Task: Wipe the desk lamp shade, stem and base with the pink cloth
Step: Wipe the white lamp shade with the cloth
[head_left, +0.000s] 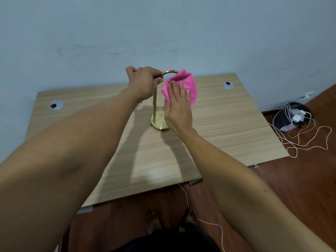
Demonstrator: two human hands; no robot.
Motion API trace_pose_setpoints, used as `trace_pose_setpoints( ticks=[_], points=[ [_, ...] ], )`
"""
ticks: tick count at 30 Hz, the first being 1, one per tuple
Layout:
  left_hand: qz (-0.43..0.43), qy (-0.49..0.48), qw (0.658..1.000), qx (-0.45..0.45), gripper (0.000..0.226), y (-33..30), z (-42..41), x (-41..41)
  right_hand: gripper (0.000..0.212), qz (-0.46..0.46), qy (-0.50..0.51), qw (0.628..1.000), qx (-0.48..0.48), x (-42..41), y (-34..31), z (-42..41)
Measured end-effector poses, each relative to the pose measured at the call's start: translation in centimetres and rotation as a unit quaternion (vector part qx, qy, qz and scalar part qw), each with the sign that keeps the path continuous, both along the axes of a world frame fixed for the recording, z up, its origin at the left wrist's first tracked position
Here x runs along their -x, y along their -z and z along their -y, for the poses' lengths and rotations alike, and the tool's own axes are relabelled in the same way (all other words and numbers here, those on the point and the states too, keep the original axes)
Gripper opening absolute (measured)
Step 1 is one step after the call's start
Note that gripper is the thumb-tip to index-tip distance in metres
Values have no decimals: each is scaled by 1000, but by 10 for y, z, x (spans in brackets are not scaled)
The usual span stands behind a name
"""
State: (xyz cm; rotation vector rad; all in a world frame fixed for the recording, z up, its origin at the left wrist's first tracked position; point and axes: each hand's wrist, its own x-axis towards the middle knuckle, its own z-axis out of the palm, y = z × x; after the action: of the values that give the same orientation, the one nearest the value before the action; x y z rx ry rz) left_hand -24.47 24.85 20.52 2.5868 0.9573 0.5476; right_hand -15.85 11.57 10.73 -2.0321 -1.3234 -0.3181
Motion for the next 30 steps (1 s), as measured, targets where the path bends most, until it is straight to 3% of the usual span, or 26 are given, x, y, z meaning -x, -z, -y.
trace_pose_setpoints(
  ticks=[4,10,15,21,27,30],
  points=[
    [-1,0,1000,4,26,2,-1,0,60,95,-40,992,68,-10,25,29],
    [1,20,1000,19,23,-2,-4,0,59,77,-19,995,64,-18,-2,11],
    [-4,22,1000,13,23,-3,-5,0,61,188,-66,973,115,-32,14,31],
    [0,37,999,31,22,-2,-6,0,63,108,-32,990,90,-28,-4,24],
    [8,42,998,40,22,-1,-6,2,61,227,-71,963,129,-36,11,32],
    [8,43,998,46,22,-2,-5,3,60,156,-53,981,103,-35,14,47]
  ],
)
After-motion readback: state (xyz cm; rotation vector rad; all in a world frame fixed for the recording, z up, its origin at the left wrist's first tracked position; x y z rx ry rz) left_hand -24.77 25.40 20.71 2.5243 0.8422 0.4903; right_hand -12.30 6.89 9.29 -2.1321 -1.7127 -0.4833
